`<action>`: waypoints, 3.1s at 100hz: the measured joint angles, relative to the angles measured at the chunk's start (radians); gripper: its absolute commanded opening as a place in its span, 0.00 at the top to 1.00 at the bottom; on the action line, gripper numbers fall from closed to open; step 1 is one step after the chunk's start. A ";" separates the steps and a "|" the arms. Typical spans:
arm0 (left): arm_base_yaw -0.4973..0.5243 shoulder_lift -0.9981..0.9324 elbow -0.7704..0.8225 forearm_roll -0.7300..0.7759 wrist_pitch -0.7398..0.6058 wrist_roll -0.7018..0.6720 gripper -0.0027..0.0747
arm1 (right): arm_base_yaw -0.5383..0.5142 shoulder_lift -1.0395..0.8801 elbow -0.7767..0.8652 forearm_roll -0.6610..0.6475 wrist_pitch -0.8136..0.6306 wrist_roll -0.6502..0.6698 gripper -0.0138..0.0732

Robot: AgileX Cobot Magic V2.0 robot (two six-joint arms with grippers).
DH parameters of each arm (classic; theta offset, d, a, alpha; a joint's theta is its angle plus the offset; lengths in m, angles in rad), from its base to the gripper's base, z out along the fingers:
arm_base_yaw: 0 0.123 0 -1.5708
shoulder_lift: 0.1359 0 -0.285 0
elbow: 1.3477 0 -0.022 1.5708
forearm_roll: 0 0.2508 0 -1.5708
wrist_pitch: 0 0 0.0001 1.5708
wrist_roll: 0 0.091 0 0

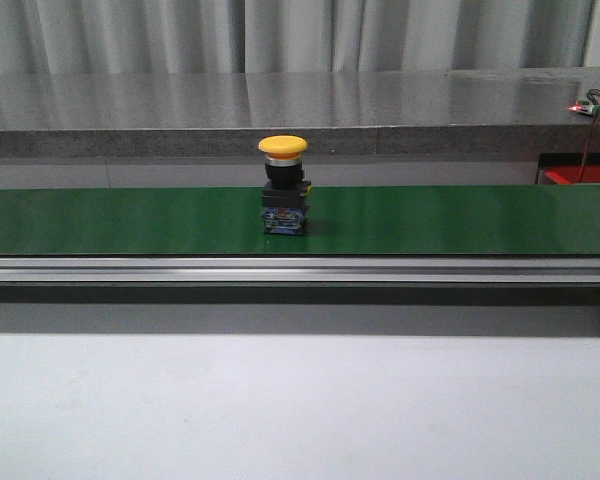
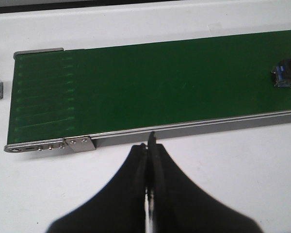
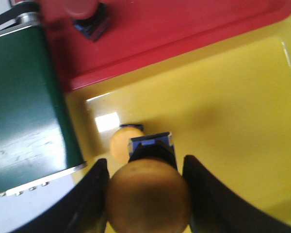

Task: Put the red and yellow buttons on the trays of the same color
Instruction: 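Carry the yellow button into the yellow tray and open the right gripper, then move the right gripper onto the second yellow button on the belt, grasp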

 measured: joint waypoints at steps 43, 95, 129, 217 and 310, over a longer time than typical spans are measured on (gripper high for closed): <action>0.000 0.000 0.000 0.000 0.000 0.000 0.99 | -0.167 0.123 0.097 0.081 -0.152 0.000 0.65; 0.000 0.000 0.000 0.000 0.000 0.000 0.99 | -0.167 0.346 0.098 0.147 -0.327 0.002 0.65; 0.000 0.000 0.000 0.000 0.000 0.000 0.99 | -0.167 0.384 0.097 0.153 -0.355 0.003 0.12; 0.000 0.000 0.000 0.000 0.000 0.000 0.99 | 0.093 0.022 0.091 0.255 -0.169 -0.184 0.17; 0.000 0.000 0.000 0.000 0.000 0.000 0.99 | 0.491 0.173 -0.123 0.266 -0.031 -0.217 0.17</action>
